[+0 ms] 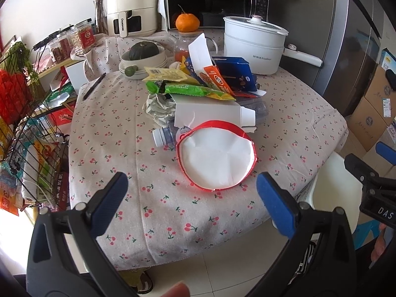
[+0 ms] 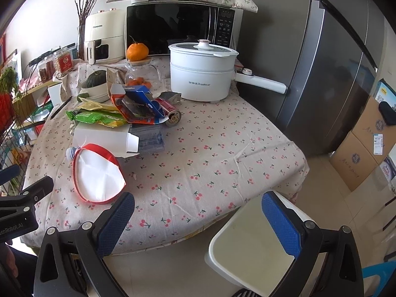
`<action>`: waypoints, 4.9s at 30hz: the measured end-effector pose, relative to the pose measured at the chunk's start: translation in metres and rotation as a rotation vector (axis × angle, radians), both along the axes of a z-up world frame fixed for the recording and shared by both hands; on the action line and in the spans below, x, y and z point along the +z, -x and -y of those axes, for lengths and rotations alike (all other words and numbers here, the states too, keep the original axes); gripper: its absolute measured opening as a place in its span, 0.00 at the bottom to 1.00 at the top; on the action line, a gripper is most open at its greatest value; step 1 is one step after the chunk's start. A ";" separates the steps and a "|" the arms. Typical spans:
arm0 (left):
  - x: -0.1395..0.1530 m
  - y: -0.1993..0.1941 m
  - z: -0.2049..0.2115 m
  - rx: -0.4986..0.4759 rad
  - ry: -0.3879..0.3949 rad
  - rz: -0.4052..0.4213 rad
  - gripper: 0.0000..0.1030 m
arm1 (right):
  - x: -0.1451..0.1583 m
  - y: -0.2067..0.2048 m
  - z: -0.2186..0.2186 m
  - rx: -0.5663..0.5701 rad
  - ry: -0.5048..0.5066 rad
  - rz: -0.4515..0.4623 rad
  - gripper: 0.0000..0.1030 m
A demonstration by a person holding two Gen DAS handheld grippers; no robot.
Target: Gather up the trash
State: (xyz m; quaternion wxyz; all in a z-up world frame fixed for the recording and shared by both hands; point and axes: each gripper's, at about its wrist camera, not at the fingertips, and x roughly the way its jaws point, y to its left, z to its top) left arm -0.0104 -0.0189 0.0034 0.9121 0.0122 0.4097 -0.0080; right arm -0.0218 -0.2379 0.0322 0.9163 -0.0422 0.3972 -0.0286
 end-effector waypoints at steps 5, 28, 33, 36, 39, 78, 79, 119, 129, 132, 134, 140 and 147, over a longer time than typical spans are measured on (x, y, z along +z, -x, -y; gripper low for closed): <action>0.000 0.004 0.008 -0.012 -0.010 0.007 1.00 | -0.001 0.004 0.014 -0.030 -0.009 -0.011 1.00; -0.013 0.008 0.021 -0.050 -0.008 -0.057 1.00 | -0.007 0.013 0.025 -0.044 0.031 -0.088 1.00; -0.015 0.007 0.020 -0.048 -0.007 -0.063 1.00 | -0.008 0.013 0.023 -0.040 0.036 -0.090 1.00; -0.016 0.007 0.020 -0.050 -0.007 -0.063 1.00 | -0.008 0.014 0.023 -0.038 0.035 -0.090 1.00; -0.015 0.007 0.019 -0.050 -0.006 -0.062 1.00 | -0.009 0.014 0.023 -0.038 0.036 -0.091 1.00; -0.031 -0.008 0.009 -0.065 0.001 -0.114 1.00 | -0.006 0.008 0.028 -0.052 0.017 -0.064 1.00; -0.033 -0.010 0.008 -0.073 -0.001 -0.128 1.00 | -0.005 0.007 0.029 -0.049 0.015 -0.061 1.00; -0.058 -0.089 -0.051 -0.189 0.368 -0.322 0.04 | -0.032 -0.104 -0.001 0.229 -0.241 -0.289 0.89; -0.016 -0.082 -0.082 -0.143 0.365 -0.184 0.04 | -0.003 -0.155 -0.029 0.272 -0.202 -0.171 0.76; -0.014 -0.083 -0.091 -0.117 0.367 -0.174 0.04 | 0.001 -0.179 -0.052 0.339 -0.172 -0.118 0.72; -0.014 -0.084 -0.093 -0.104 0.359 -0.173 0.04 | -0.002 -0.195 -0.067 0.380 -0.145 -0.103 0.71; -0.015 -0.088 -0.100 -0.076 0.342 -0.166 0.04 | -0.023 -0.237 -0.099 0.412 -0.067 -0.117 0.58; -0.014 -0.093 -0.100 -0.065 0.320 -0.158 0.04 | -0.038 -0.255 -0.109 0.431 -0.034 -0.100 0.33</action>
